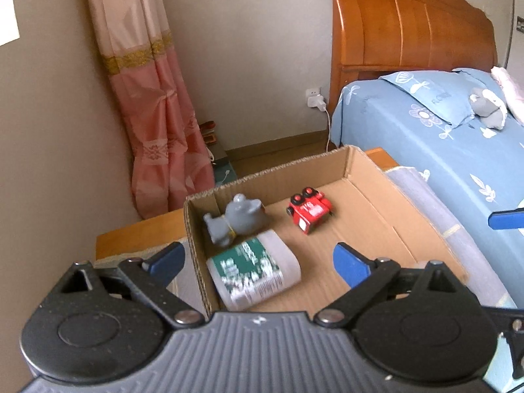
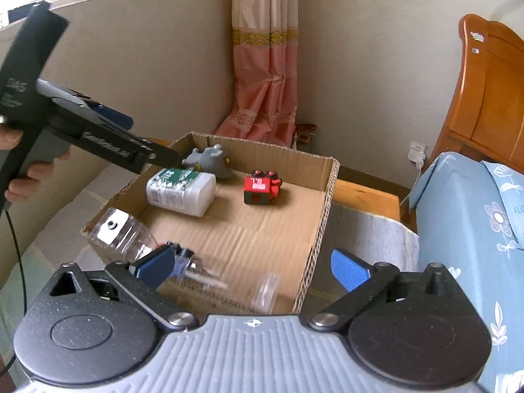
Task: Organize rigid objects
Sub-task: 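Return both grippers from the box toward the remaining items on the blanket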
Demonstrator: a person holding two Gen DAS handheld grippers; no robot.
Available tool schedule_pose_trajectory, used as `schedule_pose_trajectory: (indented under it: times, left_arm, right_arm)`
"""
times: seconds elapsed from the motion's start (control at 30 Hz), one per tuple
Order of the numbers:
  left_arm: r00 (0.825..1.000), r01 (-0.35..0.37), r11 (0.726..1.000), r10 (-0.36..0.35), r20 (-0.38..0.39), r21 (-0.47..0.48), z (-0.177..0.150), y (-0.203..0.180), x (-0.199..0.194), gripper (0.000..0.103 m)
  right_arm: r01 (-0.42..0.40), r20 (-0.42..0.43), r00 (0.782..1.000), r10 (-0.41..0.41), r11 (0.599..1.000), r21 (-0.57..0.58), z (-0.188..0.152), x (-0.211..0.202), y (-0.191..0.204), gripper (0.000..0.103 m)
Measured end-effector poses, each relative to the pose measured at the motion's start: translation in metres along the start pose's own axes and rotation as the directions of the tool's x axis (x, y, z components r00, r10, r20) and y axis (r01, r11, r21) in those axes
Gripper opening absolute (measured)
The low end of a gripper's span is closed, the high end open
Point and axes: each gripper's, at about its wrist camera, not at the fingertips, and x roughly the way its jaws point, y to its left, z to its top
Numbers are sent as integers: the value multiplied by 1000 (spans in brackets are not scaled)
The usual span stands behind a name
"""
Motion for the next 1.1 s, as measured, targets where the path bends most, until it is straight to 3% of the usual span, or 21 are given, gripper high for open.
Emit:
schedule_pose_trajectory:
  times: [0.2, 0.33, 0.5, 0.67, 1.0, 1.1]
  left_arm:
    - [999, -7, 1000, 7, 51, -8, -26, -8, -32, 97]
    - [996, -16, 999, 13, 83, 34, -48, -22, -53, 99]
    - [998, -11, 999, 9, 56, 30, -78, -36, -65, 102]
    - [1000, -14, 1000, 14, 13, 17, -110, -45, -59, 102]
    - [1000, -14, 996, 12, -26, -83, -156, -52, -26, 102]
    - [998, -48, 996, 46, -36, -81, -161, -57, -15, 102]
  right_arm:
    - [27, -4, 1000, -27, 998, 48, -32, -15, 10, 103]
    - [60, 0, 998, -60, 995, 82, -57, -24, 19, 103]
    - [132, -16, 991, -132, 983, 126, -92, -30, 32, 103]
    - [185, -59, 982, -178, 972, 142, -121, -26, 42, 103]
    - [175, -103, 982, -158, 967, 184, -144, -11, 42, 103]
    - [168, -114, 982, -148, 966, 195, -148, -6, 40, 103]
